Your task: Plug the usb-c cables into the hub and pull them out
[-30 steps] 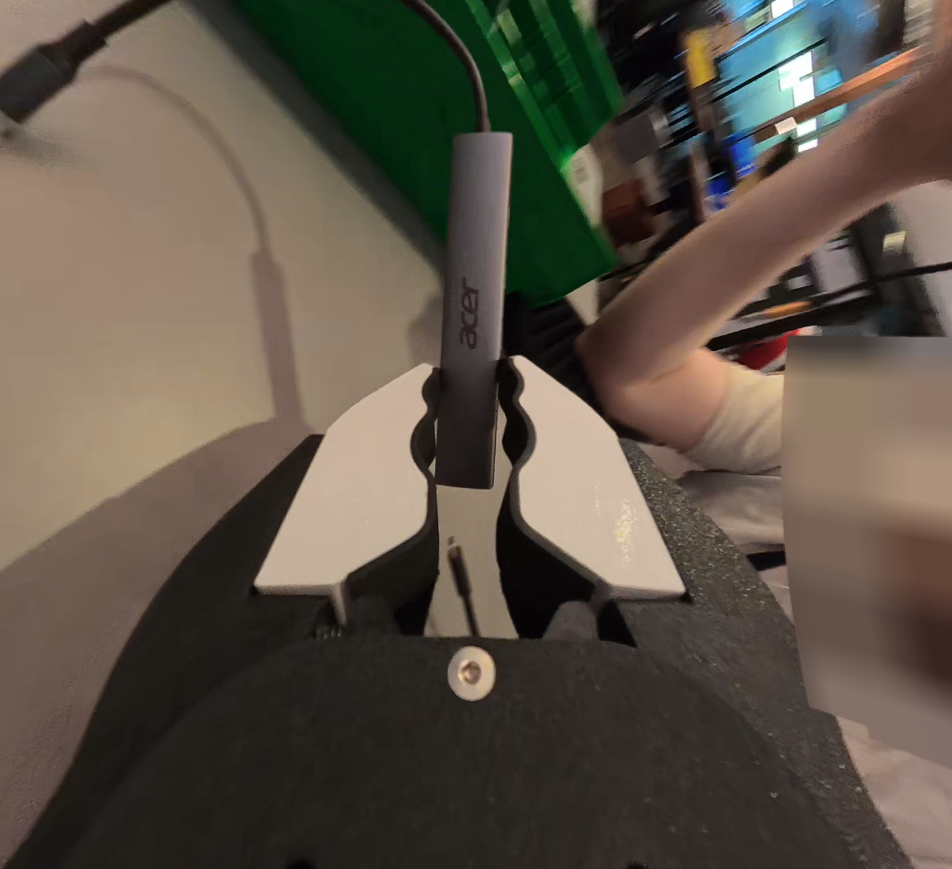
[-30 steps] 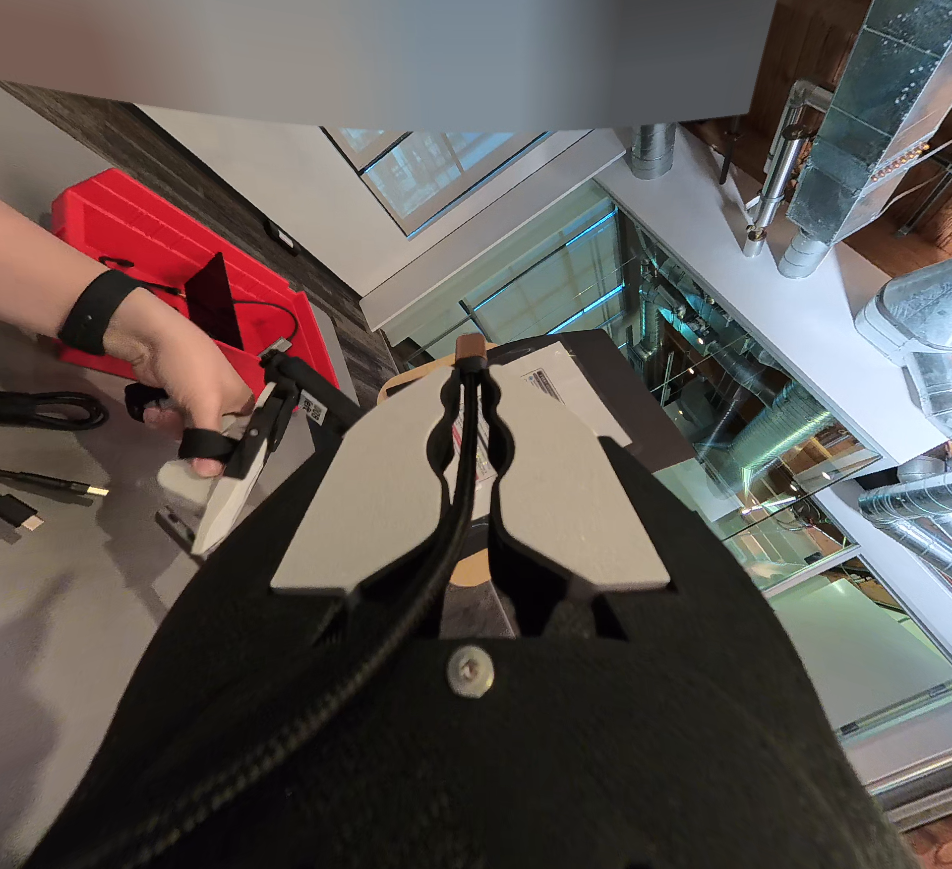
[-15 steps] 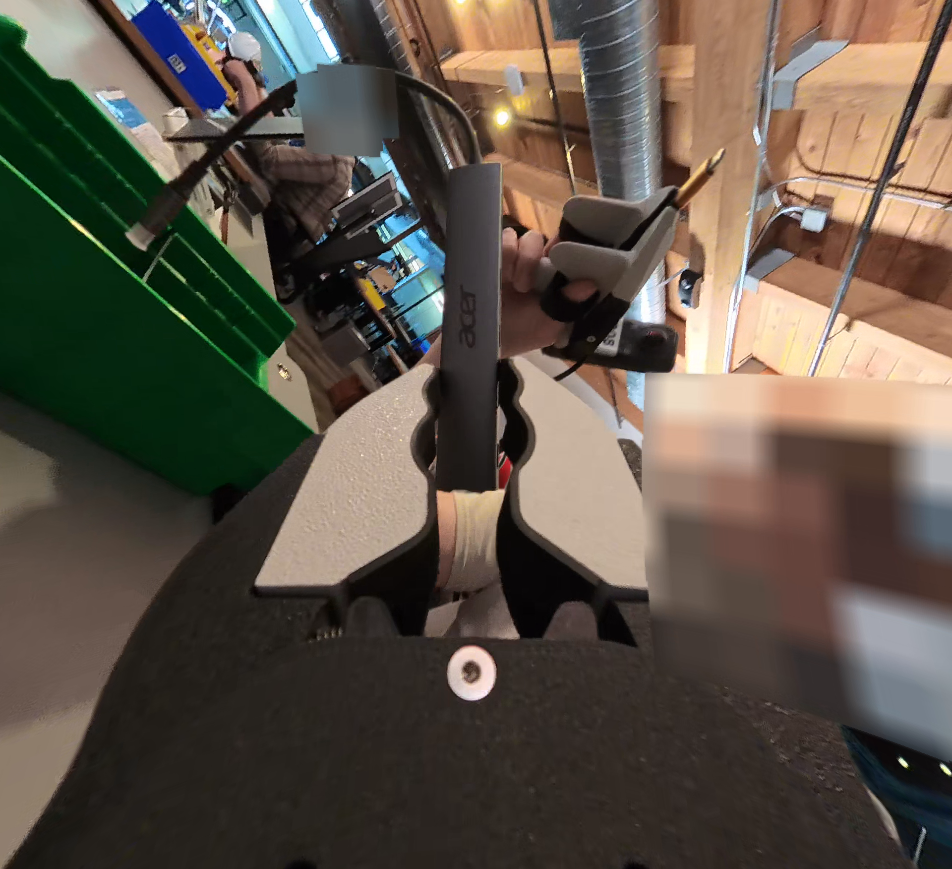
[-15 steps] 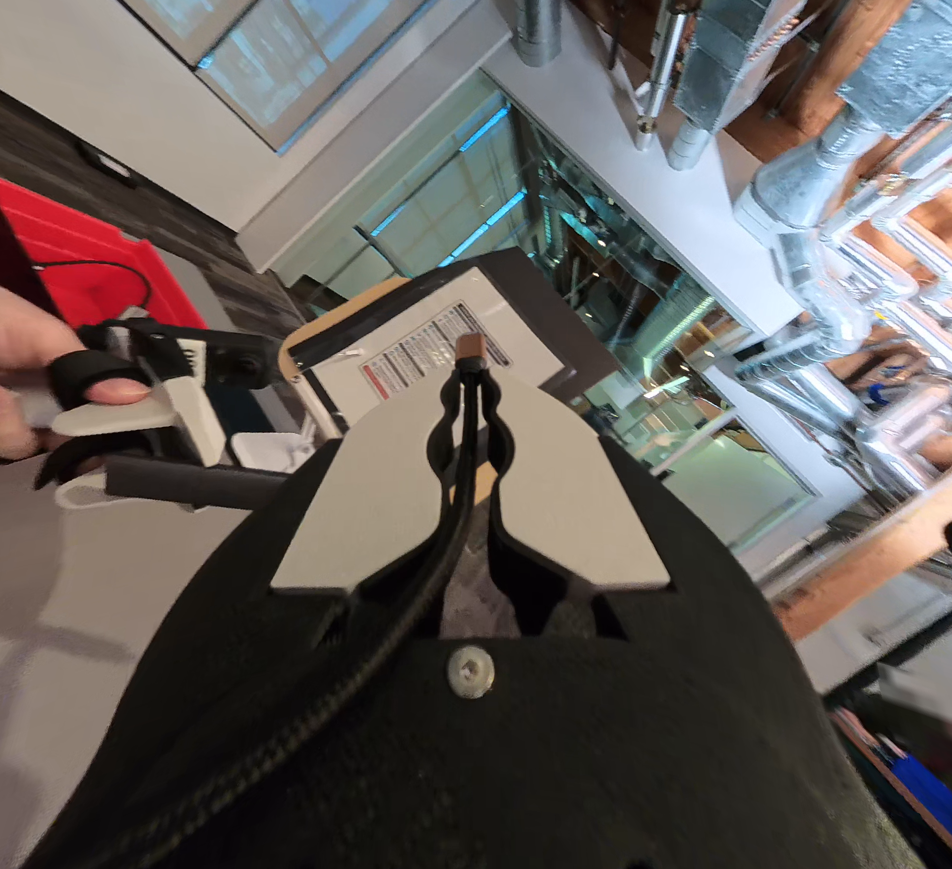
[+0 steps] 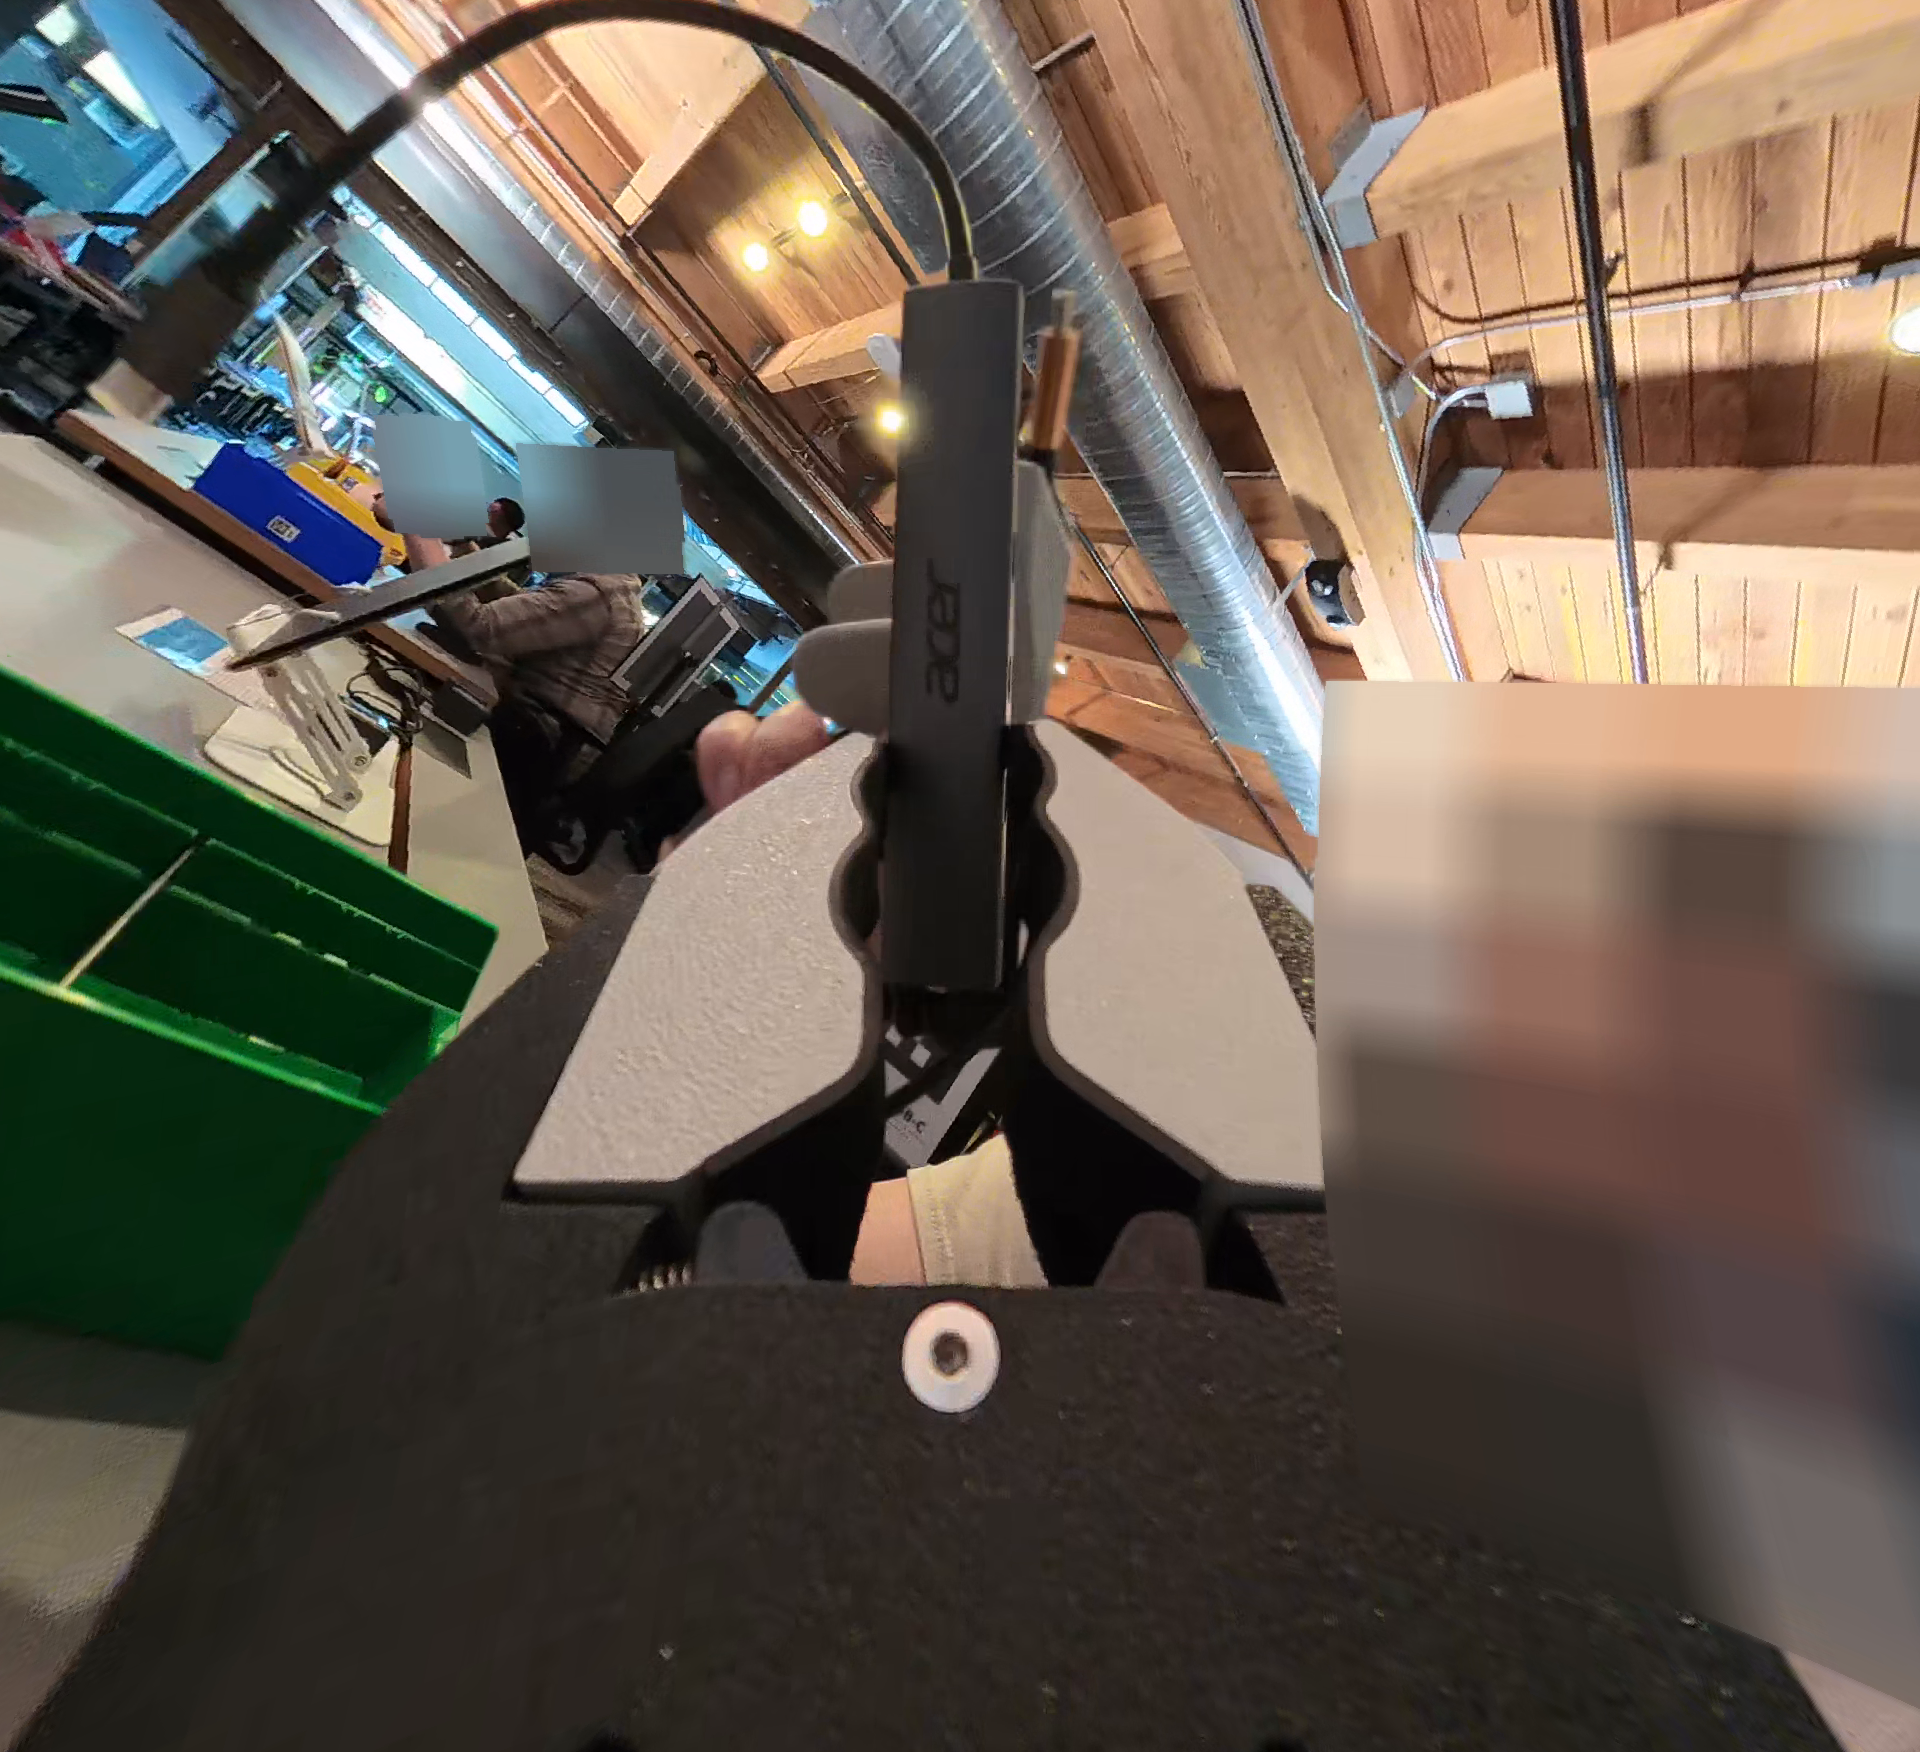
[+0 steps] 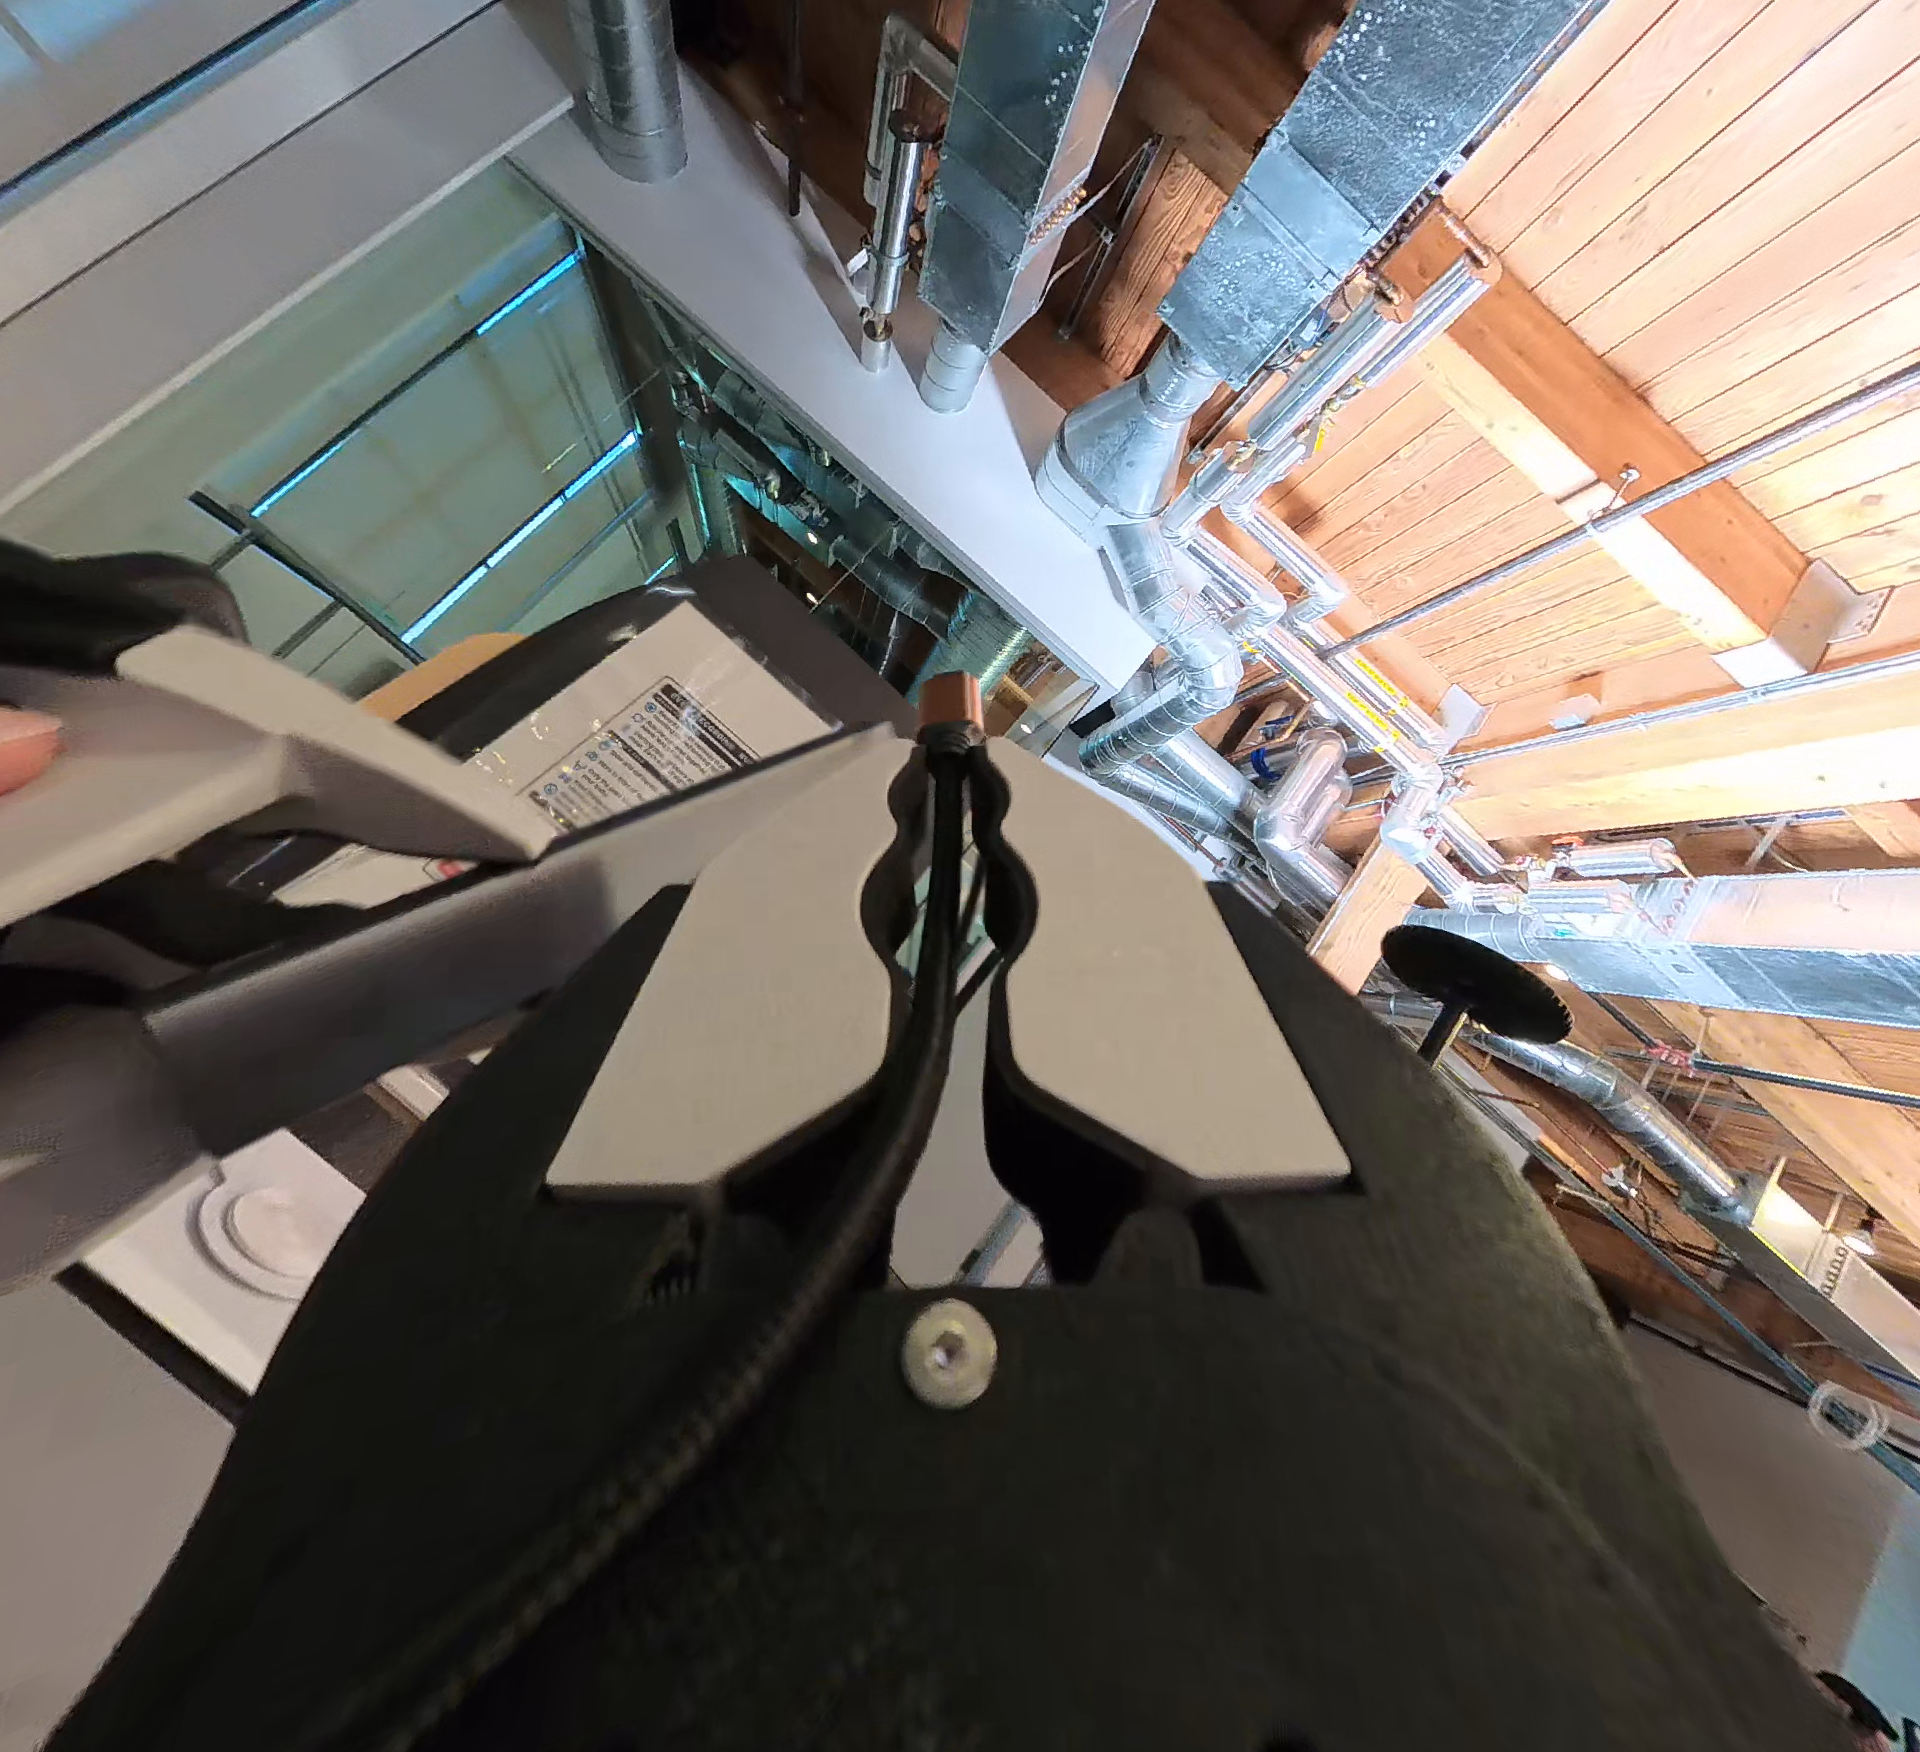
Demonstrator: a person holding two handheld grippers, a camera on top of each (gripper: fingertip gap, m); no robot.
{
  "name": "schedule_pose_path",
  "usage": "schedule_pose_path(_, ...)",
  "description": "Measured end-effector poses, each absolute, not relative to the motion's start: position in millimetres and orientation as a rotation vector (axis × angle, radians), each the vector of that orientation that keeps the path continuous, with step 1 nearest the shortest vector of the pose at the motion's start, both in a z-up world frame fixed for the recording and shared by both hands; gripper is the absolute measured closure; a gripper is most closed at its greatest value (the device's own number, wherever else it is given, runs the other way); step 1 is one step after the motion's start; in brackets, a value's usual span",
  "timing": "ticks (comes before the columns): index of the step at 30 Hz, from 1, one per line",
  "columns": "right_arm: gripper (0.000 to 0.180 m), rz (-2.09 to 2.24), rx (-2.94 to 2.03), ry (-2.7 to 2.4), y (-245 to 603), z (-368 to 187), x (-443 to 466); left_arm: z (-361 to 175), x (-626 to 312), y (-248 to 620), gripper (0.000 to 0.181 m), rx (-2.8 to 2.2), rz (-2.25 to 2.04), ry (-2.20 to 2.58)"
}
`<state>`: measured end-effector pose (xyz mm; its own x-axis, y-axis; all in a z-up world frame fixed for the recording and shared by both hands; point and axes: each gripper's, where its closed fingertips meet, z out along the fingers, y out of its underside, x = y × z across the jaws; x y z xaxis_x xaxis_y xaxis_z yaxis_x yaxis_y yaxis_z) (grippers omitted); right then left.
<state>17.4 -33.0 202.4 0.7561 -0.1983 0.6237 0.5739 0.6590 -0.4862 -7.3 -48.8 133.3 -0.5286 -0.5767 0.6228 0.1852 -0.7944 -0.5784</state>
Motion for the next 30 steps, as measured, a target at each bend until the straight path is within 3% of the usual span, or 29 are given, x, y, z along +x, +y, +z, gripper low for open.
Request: schedule_pose_path(30,0.172,-0.342,-0.605,-0.538,-48,201,14,147,10,-84,0.159,-1.104,-2.063,0.796)
